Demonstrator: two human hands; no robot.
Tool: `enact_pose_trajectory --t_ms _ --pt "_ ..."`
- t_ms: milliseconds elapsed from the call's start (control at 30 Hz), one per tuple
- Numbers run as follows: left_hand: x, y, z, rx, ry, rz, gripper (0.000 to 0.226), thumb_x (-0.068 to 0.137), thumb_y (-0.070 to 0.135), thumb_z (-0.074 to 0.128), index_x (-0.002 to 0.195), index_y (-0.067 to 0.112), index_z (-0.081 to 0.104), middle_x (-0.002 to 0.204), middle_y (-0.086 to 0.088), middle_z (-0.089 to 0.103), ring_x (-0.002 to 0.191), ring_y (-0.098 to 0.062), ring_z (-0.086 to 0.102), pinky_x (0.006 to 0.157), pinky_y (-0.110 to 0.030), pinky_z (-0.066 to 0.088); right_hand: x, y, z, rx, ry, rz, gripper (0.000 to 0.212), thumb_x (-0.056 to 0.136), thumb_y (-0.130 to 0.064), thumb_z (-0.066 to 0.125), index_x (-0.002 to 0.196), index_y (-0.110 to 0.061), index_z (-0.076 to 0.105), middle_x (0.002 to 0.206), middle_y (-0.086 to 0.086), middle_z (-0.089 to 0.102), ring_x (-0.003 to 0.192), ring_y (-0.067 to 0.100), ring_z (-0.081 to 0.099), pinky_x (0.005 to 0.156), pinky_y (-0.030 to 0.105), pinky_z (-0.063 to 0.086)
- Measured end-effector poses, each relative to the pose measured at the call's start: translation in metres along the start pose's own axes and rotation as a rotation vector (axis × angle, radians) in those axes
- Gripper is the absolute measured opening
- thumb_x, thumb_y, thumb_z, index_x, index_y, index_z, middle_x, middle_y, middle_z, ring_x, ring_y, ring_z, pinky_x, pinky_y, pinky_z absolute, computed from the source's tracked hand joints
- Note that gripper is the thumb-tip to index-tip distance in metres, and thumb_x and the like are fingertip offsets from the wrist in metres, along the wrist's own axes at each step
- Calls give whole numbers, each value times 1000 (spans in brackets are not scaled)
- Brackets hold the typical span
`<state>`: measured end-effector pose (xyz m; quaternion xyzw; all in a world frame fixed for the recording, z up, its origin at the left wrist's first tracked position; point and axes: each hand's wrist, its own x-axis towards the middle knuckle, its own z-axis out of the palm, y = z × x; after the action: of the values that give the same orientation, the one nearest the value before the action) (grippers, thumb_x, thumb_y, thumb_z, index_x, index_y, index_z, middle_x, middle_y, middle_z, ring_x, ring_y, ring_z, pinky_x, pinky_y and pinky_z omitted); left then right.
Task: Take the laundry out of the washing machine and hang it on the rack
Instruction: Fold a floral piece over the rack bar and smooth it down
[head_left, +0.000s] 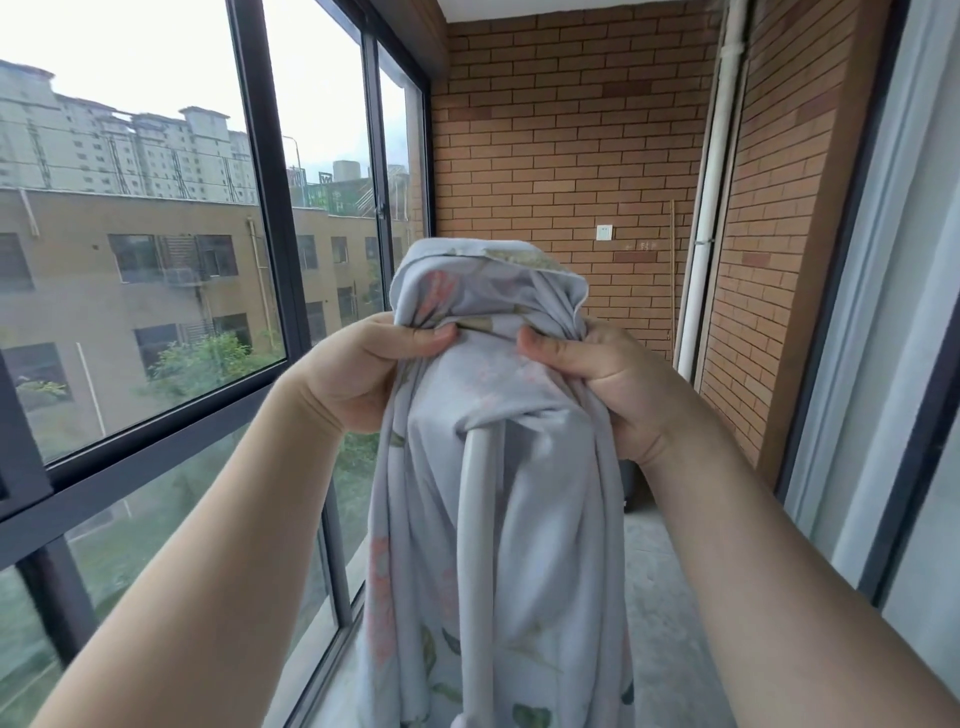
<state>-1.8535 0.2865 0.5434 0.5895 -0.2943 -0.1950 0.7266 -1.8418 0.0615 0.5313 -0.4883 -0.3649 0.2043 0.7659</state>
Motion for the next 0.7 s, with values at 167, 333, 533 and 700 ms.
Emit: enact_pose_trajectory --t_ms 167,333,533,700 --pt "2 -4 -3 -38 -50 20 61 85 13 72 138 -5 47 131 -25 58 117 -39 59 100 -50 49 1 0 -6 -36 -77 9 30 83 -9 71 113 -5 73 111 17 73 98 29 73 80 37 59" --pt "3 -5 -4 -1 -91 39 65 84 17 75 137 -6 45 128 -25 58 115 -38 60 98 -50 49 -8 -16 -19 -332 -265 87 57 68 -12 86 121 -5 68 113 18 70 103 30 70 83 35 58" --pt "3 -5 -6 111 -195 75 76 76 2 80 134 -17 36 122 -30 58 111 -42 59 99 -56 44 -13 2 -23 -236 -275 32 63 64 -9 92 120 3 66 117 24 65 111 37 63 95 43 54" --pt "2 -11 -11 15 -223 114 51 83 -3 71 129 -12 51 122 -28 61 111 -41 62 98 -53 49 -11 22 -23 -101 -189 13 73 62 3 86 111 33 42 111 37 50 105 47 52 98 57 42"
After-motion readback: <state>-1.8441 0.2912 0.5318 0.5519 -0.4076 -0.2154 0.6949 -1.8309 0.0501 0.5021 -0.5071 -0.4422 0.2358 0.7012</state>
